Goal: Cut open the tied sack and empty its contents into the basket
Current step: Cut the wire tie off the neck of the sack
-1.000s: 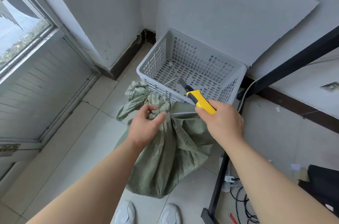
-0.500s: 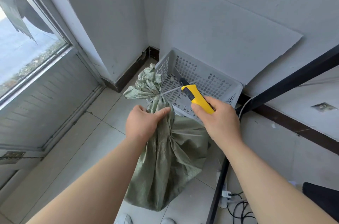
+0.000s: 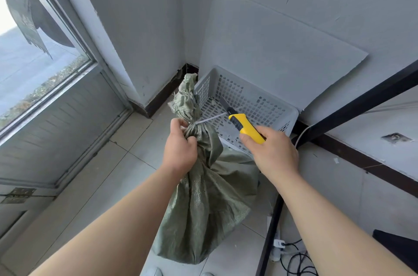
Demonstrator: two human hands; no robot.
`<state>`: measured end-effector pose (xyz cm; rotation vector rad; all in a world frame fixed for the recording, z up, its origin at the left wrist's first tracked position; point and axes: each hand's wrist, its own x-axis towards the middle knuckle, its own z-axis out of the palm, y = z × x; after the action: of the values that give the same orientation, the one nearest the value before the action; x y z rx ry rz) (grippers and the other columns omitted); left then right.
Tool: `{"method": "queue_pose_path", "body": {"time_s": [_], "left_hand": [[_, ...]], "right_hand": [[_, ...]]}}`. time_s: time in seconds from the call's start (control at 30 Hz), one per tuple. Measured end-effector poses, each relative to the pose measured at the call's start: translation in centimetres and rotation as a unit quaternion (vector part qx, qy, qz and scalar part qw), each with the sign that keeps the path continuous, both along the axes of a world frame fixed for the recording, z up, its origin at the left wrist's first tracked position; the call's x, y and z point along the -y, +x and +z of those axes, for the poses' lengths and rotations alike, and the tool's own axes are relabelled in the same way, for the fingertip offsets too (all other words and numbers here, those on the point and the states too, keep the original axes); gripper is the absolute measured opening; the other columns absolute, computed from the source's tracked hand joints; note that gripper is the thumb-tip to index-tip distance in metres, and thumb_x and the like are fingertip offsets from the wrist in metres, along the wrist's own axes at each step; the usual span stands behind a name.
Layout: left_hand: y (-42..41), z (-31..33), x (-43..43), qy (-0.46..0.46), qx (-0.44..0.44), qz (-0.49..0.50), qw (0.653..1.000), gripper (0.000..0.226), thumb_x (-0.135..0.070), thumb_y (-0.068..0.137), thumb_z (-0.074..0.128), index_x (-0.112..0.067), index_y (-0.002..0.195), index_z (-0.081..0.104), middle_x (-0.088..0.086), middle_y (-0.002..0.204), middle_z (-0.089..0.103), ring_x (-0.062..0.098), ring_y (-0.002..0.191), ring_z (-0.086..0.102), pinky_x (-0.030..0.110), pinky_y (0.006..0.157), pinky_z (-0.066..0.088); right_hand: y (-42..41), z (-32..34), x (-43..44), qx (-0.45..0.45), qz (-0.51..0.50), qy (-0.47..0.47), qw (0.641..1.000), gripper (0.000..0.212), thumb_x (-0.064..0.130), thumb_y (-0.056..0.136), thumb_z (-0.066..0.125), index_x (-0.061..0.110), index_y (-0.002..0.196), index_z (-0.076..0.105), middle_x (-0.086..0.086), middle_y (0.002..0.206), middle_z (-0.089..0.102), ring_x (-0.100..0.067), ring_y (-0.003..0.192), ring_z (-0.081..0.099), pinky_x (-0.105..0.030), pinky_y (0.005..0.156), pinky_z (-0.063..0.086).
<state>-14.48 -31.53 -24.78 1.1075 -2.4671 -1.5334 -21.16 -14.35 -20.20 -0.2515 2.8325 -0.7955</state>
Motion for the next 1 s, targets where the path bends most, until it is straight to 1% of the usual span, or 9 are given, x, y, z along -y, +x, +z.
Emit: {"method": "queue_pose_path", "body": {"time_s": [0.13, 0.23, 0.3, 0.47, 0.6, 0.7, 0.77, 0.9, 1.0], "left_hand": [[0.2, 0.8, -0.4, 0.049, -0.006, 0.030, 0.998, 0.017, -0.024, 0.095, 0.036, -0.019, 0.111, 0.040, -0.001, 0.072, 0.049, 0.026, 0.067, 0.046, 0.036, 0.063, 0.033], [0.3, 1.1, -0.3, 0.039, 0.042, 0.043, 0.997, 0.051, -0.068, 0.087, 0.037, -0.020, 0.101, 0.042, -0.004, 0.077, 0.054, 0.019, 0.071, 0.051, 0.036, 0.062, 0.034], [0.0, 0.8, -0.2, 0.026, 0.066, 0.058, 0.996, 0.061, -0.080, 0.077, 0.040, -0.021, 0.091, 0.042, -0.004, 0.073, 0.054, 0.017, 0.067, 0.051, 0.033, 0.058, 0.035], [-0.4, -0.4, 0.3, 0.044, 0.045, 0.090, 0.994, 0.047, -0.062, 0.076, 0.061, -0.022, 0.072, 0.037, -0.005, 0.062, 0.046, 0.021, 0.057, 0.043, 0.032, 0.057, 0.034], [-0.3, -1.2, 0.5, 0.095, -0.007, 0.114, 0.989, 0.033, -0.031, 0.075, 0.068, -0.024, 0.069, 0.036, 0.001, 0.069, 0.053, 0.022, 0.055, 0.040, 0.035, 0.058, 0.038], [0.0, -1.2, 0.6, 0.125, -0.025, 0.106, 0.986, 0.022, -0.010, 0.081, 0.061, -0.024, 0.069, 0.049, -0.001, 0.073, 0.059, 0.019, 0.048, 0.037, 0.033, 0.051, 0.036], [0.3, -1.0, 0.6, 0.138, -0.036, 0.114, 0.983, 0.029, -0.002, 0.086, 0.055, -0.026, 0.073, 0.065, -0.009, 0.076, 0.066, 0.017, 0.047, 0.040, 0.027, 0.045, 0.036], [0.6, -0.3, 0.9, 0.159, -0.050, 0.118, 0.979, 0.033, -0.006, 0.092, 0.051, -0.027, 0.087, 0.075, -0.025, 0.070, 0.067, 0.008, 0.059, 0.051, 0.021, 0.051, 0.046], [1.0, -0.3, 1.3, 0.177, -0.066, 0.135, 0.973, 0.009, -0.030, 0.081, 0.073, -0.026, 0.090, 0.076, -0.009, 0.086, 0.071, 0.010, 0.075, 0.062, 0.024, 0.073, 0.053]], "right_hand": [[0.5, 0.0, -0.2, 0.015, 0.012, 0.010, 1.000, 0.033, 0.053, 0.082, 0.057, 0.023, 0.069, 0.062, 0.001, 0.055, 0.053, -0.019, 0.056, 0.052, -0.026, 0.048, 0.033], [0.8, -0.3, -0.4, 0.031, 0.017, 0.003, 0.999, 0.031, 0.054, 0.080, 0.058, 0.025, 0.068, 0.062, 0.001, 0.053, 0.050, -0.018, 0.055, 0.050, -0.027, 0.049, 0.032], [0.9, -0.4, -0.6, 0.040, 0.027, 0.002, 0.999, 0.032, 0.054, 0.079, 0.059, 0.023, 0.071, 0.064, 0.000, 0.055, 0.052, -0.020, 0.056, 0.052, -0.029, 0.051, 0.034], [1.5, -0.3, -0.8, 0.039, 0.045, 0.020, 0.998, 0.036, 0.053, 0.077, 0.060, 0.018, 0.076, 0.066, -0.006, 0.060, 0.059, -0.024, 0.061, 0.058, -0.033, 0.054, 0.044], [1.4, -0.2, -1.0, 0.044, 0.016, -0.004, 0.999, 0.035, 0.051, 0.079, 0.060, 0.021, 0.062, 0.058, 0.002, 0.048, 0.044, -0.018, 0.050, 0.045, -0.030, 0.049, 0.033], [1.3, -0.1, -0.9, 0.043, 0.012, -0.012, 0.999, 0.037, 0.050, 0.080, 0.059, 0.021, 0.058, 0.055, 0.003, 0.046, 0.041, -0.015, 0.047, 0.041, -0.027, 0.047, 0.027], [1.3, 0.0, -0.7, 0.049, 0.017, -0.004, 0.999, 0.037, 0.051, 0.080, 0.059, 0.021, 0.058, 0.055, 0.002, 0.046, 0.042, -0.015, 0.048, 0.042, -0.027, 0.047, 0.028], [1.6, -0.3, -0.4, 0.054, 0.025, -0.001, 0.998, 0.038, 0.052, 0.079, 0.059, 0.018, 0.061, 0.057, 0.002, 0.049, 0.045, -0.017, 0.050, 0.045, -0.028, 0.048, 0.030], [1.8, -0.4, -0.1, 0.058, 0.035, -0.005, 0.998, 0.037, 0.051, 0.078, 0.061, 0.018, 0.061, 0.057, 0.002, 0.048, 0.045, -0.017, 0.049, 0.044, -0.028, 0.048, 0.029]]}}
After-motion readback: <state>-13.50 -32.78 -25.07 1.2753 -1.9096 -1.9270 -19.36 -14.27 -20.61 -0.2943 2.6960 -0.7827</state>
